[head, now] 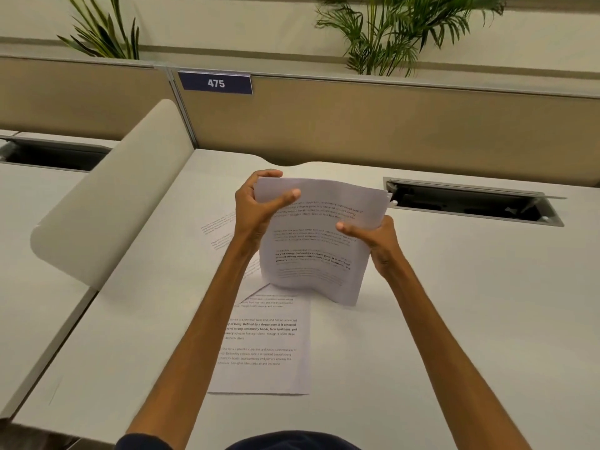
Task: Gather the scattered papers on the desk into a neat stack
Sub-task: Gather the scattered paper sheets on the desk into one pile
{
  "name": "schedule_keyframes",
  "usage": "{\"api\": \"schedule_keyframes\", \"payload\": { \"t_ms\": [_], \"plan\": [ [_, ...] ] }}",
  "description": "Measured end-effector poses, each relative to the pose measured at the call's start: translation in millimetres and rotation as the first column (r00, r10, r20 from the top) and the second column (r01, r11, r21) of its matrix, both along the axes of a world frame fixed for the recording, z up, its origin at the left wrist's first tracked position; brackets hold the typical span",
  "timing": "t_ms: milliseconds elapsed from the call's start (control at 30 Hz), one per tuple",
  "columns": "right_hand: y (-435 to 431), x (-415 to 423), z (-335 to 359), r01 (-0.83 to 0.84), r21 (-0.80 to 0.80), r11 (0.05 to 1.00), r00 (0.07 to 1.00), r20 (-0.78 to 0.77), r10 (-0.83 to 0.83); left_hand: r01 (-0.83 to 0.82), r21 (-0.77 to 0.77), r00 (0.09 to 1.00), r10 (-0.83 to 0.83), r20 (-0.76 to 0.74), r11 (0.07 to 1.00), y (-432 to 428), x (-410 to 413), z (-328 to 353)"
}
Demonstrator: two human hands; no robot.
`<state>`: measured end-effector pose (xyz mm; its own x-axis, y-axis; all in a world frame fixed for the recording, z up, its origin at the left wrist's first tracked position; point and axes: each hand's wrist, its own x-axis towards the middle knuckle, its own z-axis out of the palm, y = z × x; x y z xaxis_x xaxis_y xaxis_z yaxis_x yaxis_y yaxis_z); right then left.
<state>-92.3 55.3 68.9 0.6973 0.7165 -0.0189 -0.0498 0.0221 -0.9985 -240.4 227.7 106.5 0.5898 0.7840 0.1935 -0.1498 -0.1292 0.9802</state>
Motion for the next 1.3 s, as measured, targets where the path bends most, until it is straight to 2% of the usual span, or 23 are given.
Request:
{"api": "schedule_keyframes", "payload": {
  "t_ms": [200,433,633,767,900,1000,1100,1200,1233,1300],
  "plan": [
    [-7,-14,-40,-0.002,-0.071,0.997,0.999,-0.038,0.0,0.087,-0.068,0.98,-0.098,-0.176,0.994,-4,-12,-45],
    [5,-14,-36,0.036,-0.029,0.999,0.998,-0.042,-0.037,0.052,-0.079,0.98,-0.066,-0.19,0.995,-3,-22,-48],
    [12,-22,-57,0.041,-0.145,0.989,0.999,-0.01,-0.042,0.06,-0.1,0.961,-0.085,-0.264,0.993,-3,-30,-75],
    [15,-21,-54,0.048,-0.13,0.99,0.999,0.012,-0.046,0.041,-0.101,0.968,-0.065,-0.241,0.994,-1,-32,-76],
    [28,-22,-35,0.016,-0.106,0.994,0.998,-0.052,-0.021,-0.026,-0.15,0.979,-0.005,-0.205,0.988,26,-43,-63],
    [47,-18,-38,0.005,-0.198,0.98,0.996,-0.088,-0.023,-0.113,-0.201,0.977,0.073,-0.199,0.973,54,-69,-59],
    [65,-17,-64,-0.008,-0.429,0.903,1.0,-0.008,0.005,-0.139,-0.225,0.966,0.082,-0.245,0.964,73,-102,-60],
    [79,-21,-94,0.018,-0.723,0.69,0.954,0.219,0.204,-0.169,-0.284,0.95,0.079,-0.303,0.944,84,-132,-71],
    [83,-25,-101,0.041,-0.769,0.638,0.936,0.253,0.245,-0.19,-0.313,0.945,0.086,-0.316,0.931,86,-140,-76],
    [91,-30,-109,0.109,-0.799,0.591,0.906,0.325,0.272,-0.225,-0.366,0.938,0.099,-0.332,0.903,89,-155,-85]
  ]
}}
